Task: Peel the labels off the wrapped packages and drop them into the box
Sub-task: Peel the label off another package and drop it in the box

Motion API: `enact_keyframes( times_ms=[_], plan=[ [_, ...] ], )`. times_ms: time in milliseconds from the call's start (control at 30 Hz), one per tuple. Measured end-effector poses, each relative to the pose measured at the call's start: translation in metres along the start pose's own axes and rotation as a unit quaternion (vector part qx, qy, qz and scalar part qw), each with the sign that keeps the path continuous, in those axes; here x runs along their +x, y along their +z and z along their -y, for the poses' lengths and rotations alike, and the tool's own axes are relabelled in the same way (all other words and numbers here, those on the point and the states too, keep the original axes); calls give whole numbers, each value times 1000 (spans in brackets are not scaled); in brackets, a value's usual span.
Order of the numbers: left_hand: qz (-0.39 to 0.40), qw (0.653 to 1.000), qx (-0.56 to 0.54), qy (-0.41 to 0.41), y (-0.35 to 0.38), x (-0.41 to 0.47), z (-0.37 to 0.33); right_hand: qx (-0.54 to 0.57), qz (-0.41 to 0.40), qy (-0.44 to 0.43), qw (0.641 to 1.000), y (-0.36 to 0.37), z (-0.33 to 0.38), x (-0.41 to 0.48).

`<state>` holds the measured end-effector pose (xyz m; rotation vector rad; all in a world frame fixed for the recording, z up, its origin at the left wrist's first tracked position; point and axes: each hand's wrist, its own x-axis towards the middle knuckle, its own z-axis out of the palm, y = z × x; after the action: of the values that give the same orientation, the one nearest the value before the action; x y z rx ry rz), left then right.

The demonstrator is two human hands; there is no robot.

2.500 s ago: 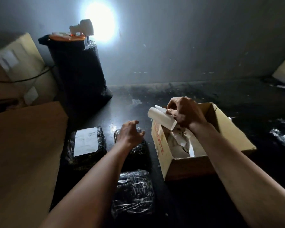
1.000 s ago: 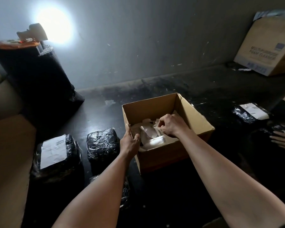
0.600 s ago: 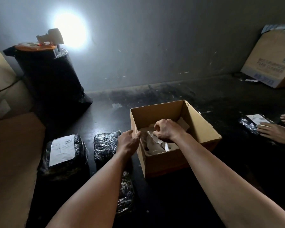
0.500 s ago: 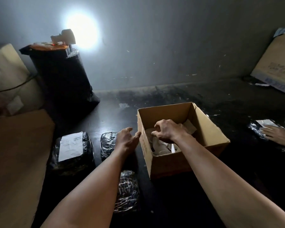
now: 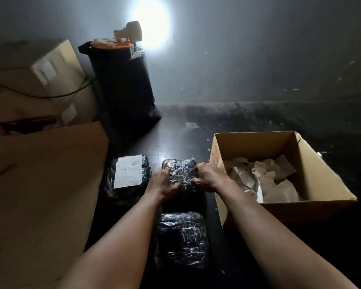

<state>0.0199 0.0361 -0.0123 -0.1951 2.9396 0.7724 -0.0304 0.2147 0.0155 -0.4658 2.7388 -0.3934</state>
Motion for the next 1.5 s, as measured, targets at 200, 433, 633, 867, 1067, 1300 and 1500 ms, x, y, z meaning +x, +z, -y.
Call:
enact_keyframes(
  times_ms=[200,433,633,867,1067,1300,1500],
  plan=[
    [34,999,-2,-15,29,23,26,43,26,59,997,44,-5,34],
    [75,993,-47,-73,69,49,56,91,78,98,988,91,-24,65],
    [80,983,-129,-107,87,61,74,191,81,135,969,114,-32,82],
    [107,973,-179,-98,93,79,76,258,92,138,952,120,-41,92],
    [95,965,-221,-100,86,70,77,266,78,138,951,115,-36,83],
    [73,960,-250,-100,60,29,67,248,68,102,961,91,-20,42],
    [61,963,-247,-91,47,-25,62,223,59,68,971,79,-8,-13]
  ],
)
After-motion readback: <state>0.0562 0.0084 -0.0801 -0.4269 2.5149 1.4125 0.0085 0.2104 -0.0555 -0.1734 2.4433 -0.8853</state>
